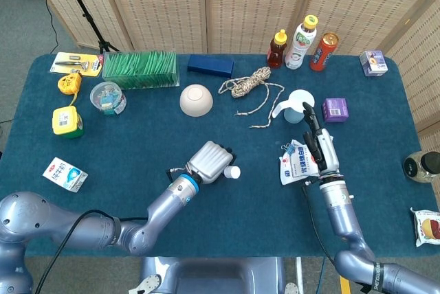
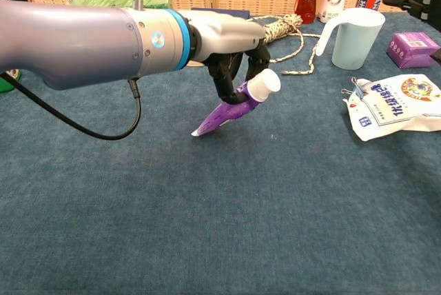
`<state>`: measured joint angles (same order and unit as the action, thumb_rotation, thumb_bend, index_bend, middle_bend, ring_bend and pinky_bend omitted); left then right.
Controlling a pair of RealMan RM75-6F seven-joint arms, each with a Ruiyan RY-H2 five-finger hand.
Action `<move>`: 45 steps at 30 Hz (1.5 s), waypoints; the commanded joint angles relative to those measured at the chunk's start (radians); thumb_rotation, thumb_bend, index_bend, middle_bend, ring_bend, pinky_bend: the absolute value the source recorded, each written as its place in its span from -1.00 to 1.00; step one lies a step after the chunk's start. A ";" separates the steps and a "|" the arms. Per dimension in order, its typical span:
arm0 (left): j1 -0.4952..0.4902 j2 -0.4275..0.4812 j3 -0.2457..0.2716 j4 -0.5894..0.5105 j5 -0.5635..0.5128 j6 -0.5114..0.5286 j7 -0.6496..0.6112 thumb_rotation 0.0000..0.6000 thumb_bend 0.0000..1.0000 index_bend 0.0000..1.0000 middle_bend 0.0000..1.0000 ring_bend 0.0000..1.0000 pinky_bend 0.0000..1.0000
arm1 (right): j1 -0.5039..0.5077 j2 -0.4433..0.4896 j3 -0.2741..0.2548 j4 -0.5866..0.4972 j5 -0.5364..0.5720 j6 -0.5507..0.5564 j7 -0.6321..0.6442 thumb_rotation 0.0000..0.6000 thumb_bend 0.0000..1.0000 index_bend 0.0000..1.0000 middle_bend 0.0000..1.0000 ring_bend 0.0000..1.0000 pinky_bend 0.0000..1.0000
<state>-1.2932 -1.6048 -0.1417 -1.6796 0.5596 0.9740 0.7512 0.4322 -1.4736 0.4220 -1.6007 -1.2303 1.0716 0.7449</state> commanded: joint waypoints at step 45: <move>0.660 0.443 0.277 -0.249 0.524 0.549 -0.405 1.00 -0.06 -0.21 -0.43 -0.35 -0.35 | -0.113 0.258 -0.229 0.112 -0.100 0.122 -0.551 1.00 -1.00 -0.63 -0.85 -0.91 -1.00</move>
<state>-0.6639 -1.1851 0.1132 -1.9323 1.0575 1.5028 0.3729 0.3364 -1.2354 0.2116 -1.4794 -1.3211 1.1746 0.2242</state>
